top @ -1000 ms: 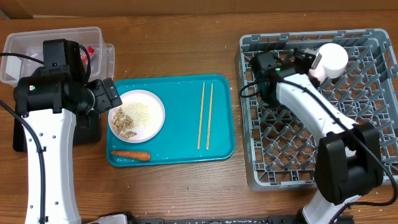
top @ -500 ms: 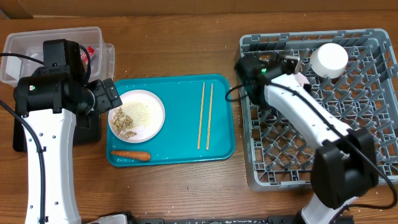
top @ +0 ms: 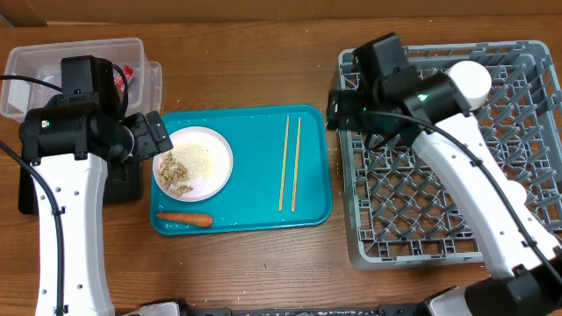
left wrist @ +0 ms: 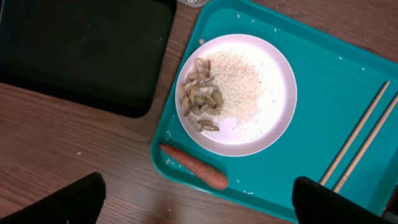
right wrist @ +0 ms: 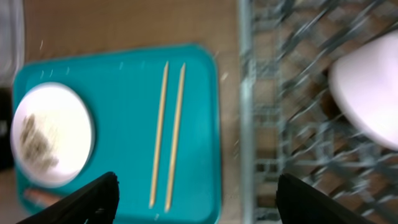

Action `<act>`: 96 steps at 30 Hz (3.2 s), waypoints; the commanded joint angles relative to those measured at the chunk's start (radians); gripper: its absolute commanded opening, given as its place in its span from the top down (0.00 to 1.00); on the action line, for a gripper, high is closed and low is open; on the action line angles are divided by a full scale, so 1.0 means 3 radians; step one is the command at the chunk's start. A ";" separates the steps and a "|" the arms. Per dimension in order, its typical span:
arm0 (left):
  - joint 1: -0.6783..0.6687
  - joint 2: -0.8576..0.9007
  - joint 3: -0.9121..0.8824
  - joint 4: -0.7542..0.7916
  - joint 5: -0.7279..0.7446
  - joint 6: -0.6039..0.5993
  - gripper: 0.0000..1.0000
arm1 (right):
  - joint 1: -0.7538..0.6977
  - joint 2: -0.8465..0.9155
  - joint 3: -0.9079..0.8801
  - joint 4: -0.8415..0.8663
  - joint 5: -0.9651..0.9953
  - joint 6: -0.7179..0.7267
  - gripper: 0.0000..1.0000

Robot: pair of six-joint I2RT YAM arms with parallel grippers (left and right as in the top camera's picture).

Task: Sort waste into correct bins and load items into the dishwasher
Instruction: 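Lower the right gripper onto one chopstick and grasp it, then carry the chopstick to the rack's left edge and release it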

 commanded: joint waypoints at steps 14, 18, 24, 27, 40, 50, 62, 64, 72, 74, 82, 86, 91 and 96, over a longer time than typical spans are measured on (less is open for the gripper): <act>0.0017 0.0015 -0.0015 -0.0004 0.0019 -0.0047 0.02 | 0.0690 0.0837 -0.0534 0.0341 0.0102 0.0333 0.26; 0.0017 0.0015 -0.0015 -0.0003 0.0019 -0.0048 0.02 | 0.0781 0.1058 -0.0534 0.0469 0.0114 0.0487 0.30; 0.0017 0.0015 -0.0015 -0.0003 0.0018 -0.0047 0.02 | 0.0847 0.1349 -0.0535 0.0637 0.0118 0.0559 0.41; 0.0017 0.0015 -0.0015 -0.0003 0.0018 -0.0047 0.02 | 0.0847 0.1466 -0.0535 0.0668 0.0118 0.0561 0.42; 0.0017 0.0015 -0.0015 -0.0004 0.0018 -0.0047 0.02 | 0.0847 0.1567 -0.0538 0.0654 0.0130 0.0559 0.83; 0.0017 0.0015 -0.0015 -0.0013 0.0018 -0.0047 0.02 | 0.0776 0.1275 -0.0261 0.0282 0.0197 0.0388 0.96; 0.0017 0.0015 -0.0015 -0.0013 0.0018 -0.0047 0.02 | 0.0201 0.0165 -0.0158 -0.0418 0.0291 -0.0281 0.96; 0.0017 0.0015 -0.0015 -0.0013 0.0019 -0.0047 0.02 | 0.0062 0.0156 -0.0161 -0.0580 0.0292 -0.0364 0.96; 0.0017 0.0015 -0.0015 -0.0031 0.0018 -0.0047 0.02 | -0.0150 0.0175 -0.0647 -0.0580 0.0292 -0.0462 0.96; 0.0017 0.0015 -0.0015 -0.0032 0.0019 -0.0047 0.02 | -0.0150 0.0175 -0.0799 -0.0477 0.0292 -0.0478 0.96; 0.0017 0.0015 -0.0015 -0.0033 0.0018 -0.0047 0.02 | -0.0153 0.0174 -0.0963 -0.0237 0.0292 -0.0510 0.83; 0.0017 0.0015 -0.0015 -0.0033 0.0018 -0.0047 0.02 | -0.0151 0.0174 -0.0890 -0.0256 0.0292 -0.0510 0.64; 0.0017 0.0015 -0.0015 -0.0032 0.0017 -0.0047 0.02 | -0.0151 0.0161 -0.0500 -0.0403 0.0285 -0.0507 0.56; 0.0017 0.0015 -0.0015 -0.0032 0.0018 -0.0047 0.02 | -0.0046 0.0161 0.0025 -0.0292 -0.0223 -0.0510 0.56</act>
